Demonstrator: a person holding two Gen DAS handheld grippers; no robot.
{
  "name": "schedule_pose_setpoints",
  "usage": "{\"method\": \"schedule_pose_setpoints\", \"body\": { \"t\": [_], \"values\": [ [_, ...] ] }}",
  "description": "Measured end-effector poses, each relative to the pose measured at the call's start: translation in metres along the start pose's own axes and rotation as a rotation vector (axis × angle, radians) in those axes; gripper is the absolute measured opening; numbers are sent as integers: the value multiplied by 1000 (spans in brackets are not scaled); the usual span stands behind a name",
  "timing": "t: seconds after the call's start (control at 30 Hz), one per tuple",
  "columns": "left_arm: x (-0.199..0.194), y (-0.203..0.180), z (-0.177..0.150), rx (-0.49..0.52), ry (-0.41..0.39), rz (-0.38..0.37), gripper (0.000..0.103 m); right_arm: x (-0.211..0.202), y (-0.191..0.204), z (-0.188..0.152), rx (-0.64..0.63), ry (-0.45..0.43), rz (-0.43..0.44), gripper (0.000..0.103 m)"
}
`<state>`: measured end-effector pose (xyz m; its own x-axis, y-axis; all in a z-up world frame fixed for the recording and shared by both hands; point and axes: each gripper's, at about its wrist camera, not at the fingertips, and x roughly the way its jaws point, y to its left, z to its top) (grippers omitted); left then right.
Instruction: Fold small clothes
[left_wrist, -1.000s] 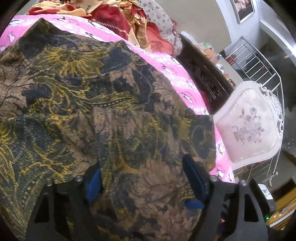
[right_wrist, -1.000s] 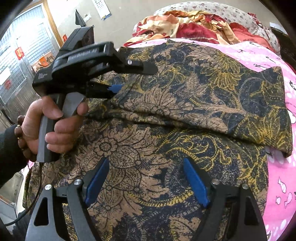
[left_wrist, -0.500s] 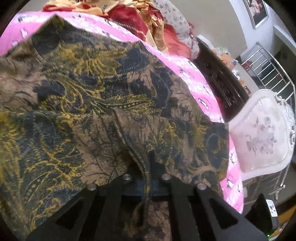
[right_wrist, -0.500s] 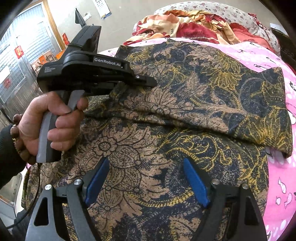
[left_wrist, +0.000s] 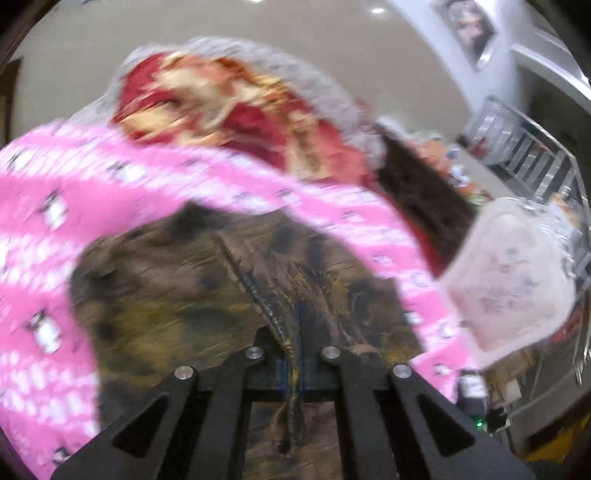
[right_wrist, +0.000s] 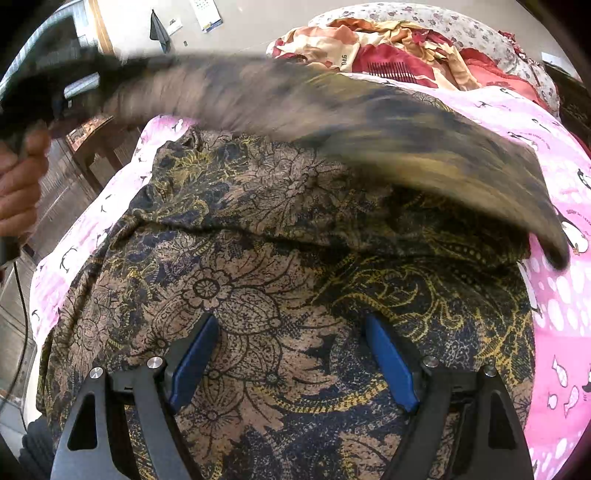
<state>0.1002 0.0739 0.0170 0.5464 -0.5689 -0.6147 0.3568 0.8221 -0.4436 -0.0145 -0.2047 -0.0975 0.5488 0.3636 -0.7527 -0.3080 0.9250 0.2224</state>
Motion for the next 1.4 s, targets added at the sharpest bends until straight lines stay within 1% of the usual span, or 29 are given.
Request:
{"method": "schedule_pose_setpoints", "body": {
  "t": [0.07,0.13,0.2,0.27,0.4,0.53,0.57,0.6,0.63,0.67,0.7,0.73,0.77,0.8,0.83,0.87,0.93,0.97,1.0,1.03,1.1,1.13,1.17,1.2,1.23,1.27,1.3,1.33,1.4],
  "values": [
    [4,26,-9,-31,27,54,3,0,-1,0,1,0,2,86],
    [9,48,-19,-60,54,81,3,0,-1,0,4,0,5,86],
    [16,60,-27,-64,73,125,3,0,-1,0,2,1,4,86],
    [22,75,-35,-94,92,142,3,0,-1,0,2,1,4,86],
    [38,88,-45,-75,123,247,5,0,0,1,2,3,2,86],
    [37,90,-49,-71,126,279,9,1,2,2,-8,13,-13,86],
    [34,87,-48,-61,126,298,15,0,5,2,-12,19,-23,86],
    [29,81,-45,-30,115,350,29,-4,8,3,-22,24,-41,85],
    [21,75,-44,1,82,382,33,-11,12,2,-30,22,-51,85],
    [9,66,-41,38,29,404,39,-21,13,2,-25,12,-22,85],
    [0,59,-38,57,-17,418,45,-36,11,2,-10,-20,28,84],
    [-13,50,-35,62,-77,431,48,-52,7,4,2,-74,41,80],
    [-22,43,-33,49,-127,423,54,-66,1,8,14,-125,28,80],
    [-25,38,-32,32,-153,403,58,-79,-9,15,39,-173,10,80],
    [-23,32,-30,15,-160,379,58,-87,-22,24,78,-203,-8,77],
    [-15,28,-30,-2,-147,358,58,-88,-35,35,119,-208,-22,49],
    [2,28,-30,-44,-110,334,58,-75,-50,58,161,-131,-43,6],
    [12,30,-31,-66,-91,344,58,-66,-51,68,149,-96,-73,6],
    [22,32,-32,-76,-76,371,58,-55,-49,77,116,-54,-77,6],
    [33,35,-35,-89,-60,420,58,-45,-45,84,78,-32,-78,6],
    [50,47,-42,-104,-21,509,58,-25,-46,90,23,4,-127,6],
    [57,56,-47,-128,7,515,58,-13,-54,87,5,43,-182,6],
    [63,64,-53,-133,19,514,57,3,-65,81,12,111,-225,6],
    [63,62,-58,-91,-1,522,58,17,-83,69,37,184,-234,4],
    [67,55,-64,-14,-13,551,58,10,-90,63,39,109,-197,0],
    [70,49,-69,42,-17,574,60,6,-97,58,41,87,-179,0],
    [70,49,-70,45,-23,574,62,3,-102,53,58,75,-151,0],
    [70,50,-70,33,-29,561,63,1,-104,52,68,78,-134,0],
    [70,55,-70,12,-31,526,68,-1,-105,62,94,141,-132,0]
  ]
}}
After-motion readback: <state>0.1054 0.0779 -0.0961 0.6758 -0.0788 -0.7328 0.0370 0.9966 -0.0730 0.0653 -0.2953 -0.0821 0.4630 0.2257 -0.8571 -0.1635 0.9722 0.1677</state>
